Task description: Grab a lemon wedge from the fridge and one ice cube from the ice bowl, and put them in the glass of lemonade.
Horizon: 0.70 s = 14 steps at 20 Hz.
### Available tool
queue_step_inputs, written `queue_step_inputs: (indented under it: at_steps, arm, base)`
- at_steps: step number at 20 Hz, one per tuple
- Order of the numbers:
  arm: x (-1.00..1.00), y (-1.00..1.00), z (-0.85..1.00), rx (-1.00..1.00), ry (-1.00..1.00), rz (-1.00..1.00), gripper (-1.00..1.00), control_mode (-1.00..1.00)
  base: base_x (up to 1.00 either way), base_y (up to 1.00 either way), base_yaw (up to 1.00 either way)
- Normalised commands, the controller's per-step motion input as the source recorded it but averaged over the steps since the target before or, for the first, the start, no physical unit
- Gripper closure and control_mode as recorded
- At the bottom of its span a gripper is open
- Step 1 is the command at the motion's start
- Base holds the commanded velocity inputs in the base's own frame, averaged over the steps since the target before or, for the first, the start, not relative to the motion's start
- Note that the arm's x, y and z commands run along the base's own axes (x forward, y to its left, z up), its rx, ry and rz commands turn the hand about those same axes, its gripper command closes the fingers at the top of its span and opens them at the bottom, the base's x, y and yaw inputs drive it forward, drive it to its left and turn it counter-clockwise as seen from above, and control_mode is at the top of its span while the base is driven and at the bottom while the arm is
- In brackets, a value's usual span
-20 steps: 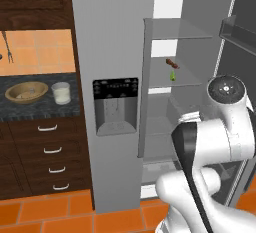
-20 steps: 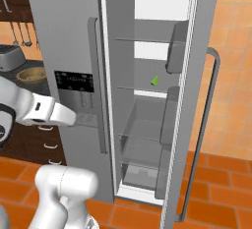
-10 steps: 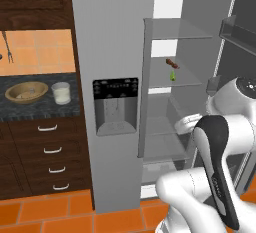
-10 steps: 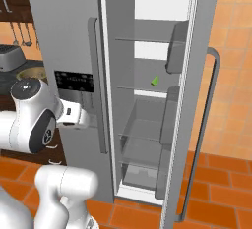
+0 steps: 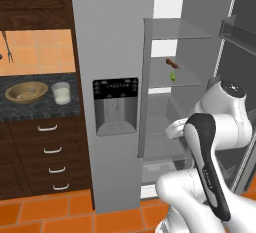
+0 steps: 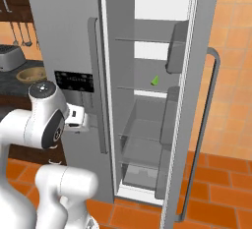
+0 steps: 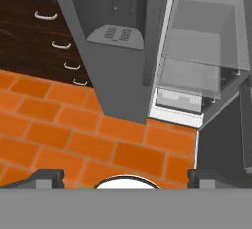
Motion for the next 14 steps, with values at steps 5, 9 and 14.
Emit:
queue_step_inputs:
  at_steps: [5,9,14]
  arm:
    - [0.00,0.03,-0.25,0.00,0.00,-0.07,-1.00,-1.00]
    - [0.03,0.05,-0.16,0.00,0.00,-0.04,-1.00,-1.00]
    - [0.00,0.00,-0.14,0.00,0.00,0.00,-1.00,-1.00]
  base:
    - [0.00,0.00,0.00]
    - [0.00,0.00,0.00]
    - [0.00,0.00,0.00]
